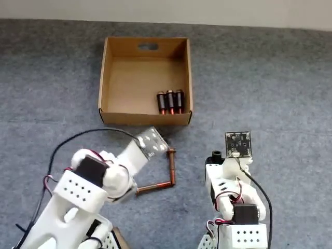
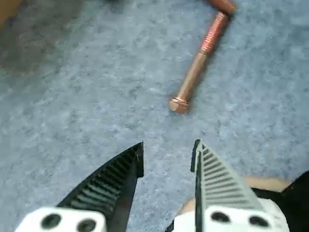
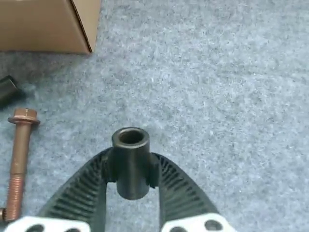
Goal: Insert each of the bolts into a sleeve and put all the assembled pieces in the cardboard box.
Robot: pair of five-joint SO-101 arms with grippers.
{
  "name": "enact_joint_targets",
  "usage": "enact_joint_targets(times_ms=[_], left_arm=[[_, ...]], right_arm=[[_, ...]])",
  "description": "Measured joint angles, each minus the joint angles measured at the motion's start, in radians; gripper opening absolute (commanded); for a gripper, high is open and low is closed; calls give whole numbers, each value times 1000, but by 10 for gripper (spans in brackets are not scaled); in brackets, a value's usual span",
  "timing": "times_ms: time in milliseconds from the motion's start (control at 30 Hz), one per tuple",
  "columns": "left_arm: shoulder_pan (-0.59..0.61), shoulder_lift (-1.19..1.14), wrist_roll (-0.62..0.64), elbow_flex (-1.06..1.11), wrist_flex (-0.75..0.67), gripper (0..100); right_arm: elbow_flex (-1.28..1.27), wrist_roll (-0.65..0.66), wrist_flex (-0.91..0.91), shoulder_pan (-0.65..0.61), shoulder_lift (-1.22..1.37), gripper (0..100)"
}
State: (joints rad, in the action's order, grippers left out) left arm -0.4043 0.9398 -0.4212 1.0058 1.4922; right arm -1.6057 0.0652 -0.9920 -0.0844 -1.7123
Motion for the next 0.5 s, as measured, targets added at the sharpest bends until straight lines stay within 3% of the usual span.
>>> enact_joint_targets(times_ms=[200,500], left_arm=[[-43,0,0,78,-164,178],[-121,0,0,87,-181,179]], right_arm=[[0,0,0,0,0,6],[0,0,0,0,0,6]])
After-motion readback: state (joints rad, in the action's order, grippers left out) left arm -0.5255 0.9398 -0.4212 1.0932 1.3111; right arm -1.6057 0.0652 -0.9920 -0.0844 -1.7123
